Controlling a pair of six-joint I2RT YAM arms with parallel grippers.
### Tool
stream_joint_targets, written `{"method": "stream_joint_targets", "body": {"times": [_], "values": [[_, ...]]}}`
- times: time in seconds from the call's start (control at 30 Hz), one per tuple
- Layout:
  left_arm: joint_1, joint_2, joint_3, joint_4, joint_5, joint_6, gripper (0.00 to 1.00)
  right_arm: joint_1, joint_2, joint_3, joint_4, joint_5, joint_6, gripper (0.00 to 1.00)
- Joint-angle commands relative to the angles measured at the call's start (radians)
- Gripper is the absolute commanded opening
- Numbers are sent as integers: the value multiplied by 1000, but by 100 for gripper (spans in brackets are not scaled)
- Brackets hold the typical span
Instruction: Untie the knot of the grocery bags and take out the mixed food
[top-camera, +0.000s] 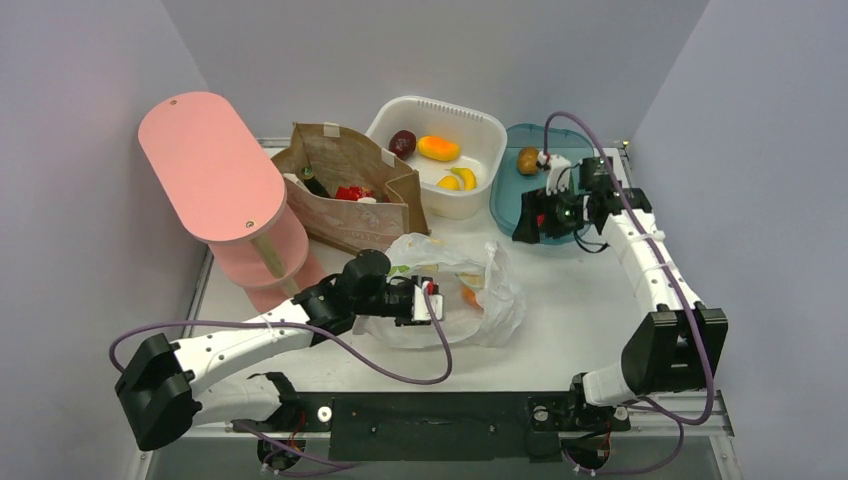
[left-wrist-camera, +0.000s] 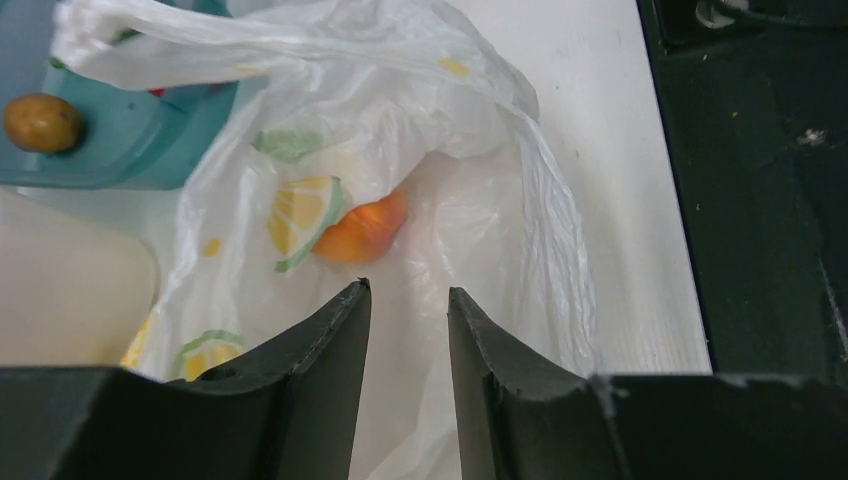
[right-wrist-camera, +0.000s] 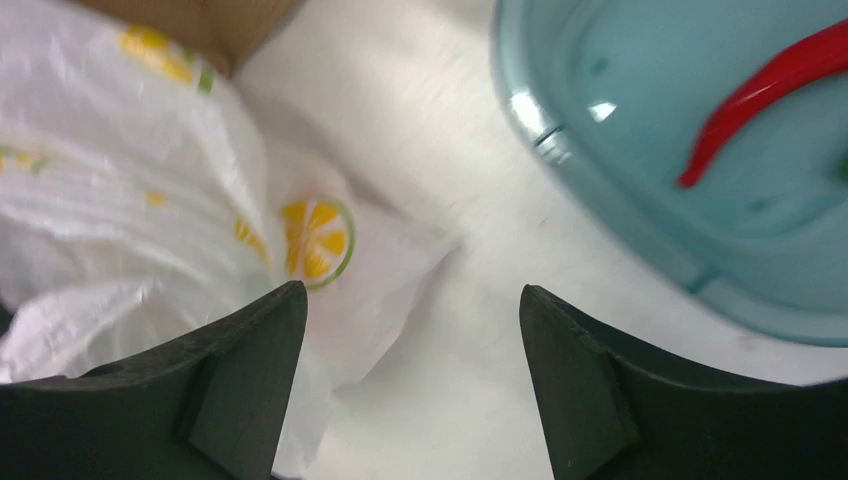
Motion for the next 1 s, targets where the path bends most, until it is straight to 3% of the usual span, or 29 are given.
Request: {"method": "stream_joint_targets", "body": {"times": [0.0,0.17,0.47,0.57,0.77,0.87,0.97], "values": [[-38,74,-36,130,-101,41,32,37,-28,-173,-155,-144,-86,73],[-61,184,-63,276,-181,18,34,111,-6,-240,-128,-138,-109,71],[-84,389,-65,513,-300,21,51,158,140,-234,-44,-125,-121,74],[-86,457,-53,557,-321,16,53,163,189,-223,-34,-128,-126,68],[-86,536,-25,642,-311,14,57,179,256,-211,-14,-123,-146,35],[-87,576,-18,683,-306,22,58,189,282,-201,-12,-118,-151,13],[-87,606,-1,695,-304,23,59,199,309,-191,-11,-116,-156,0]]}}
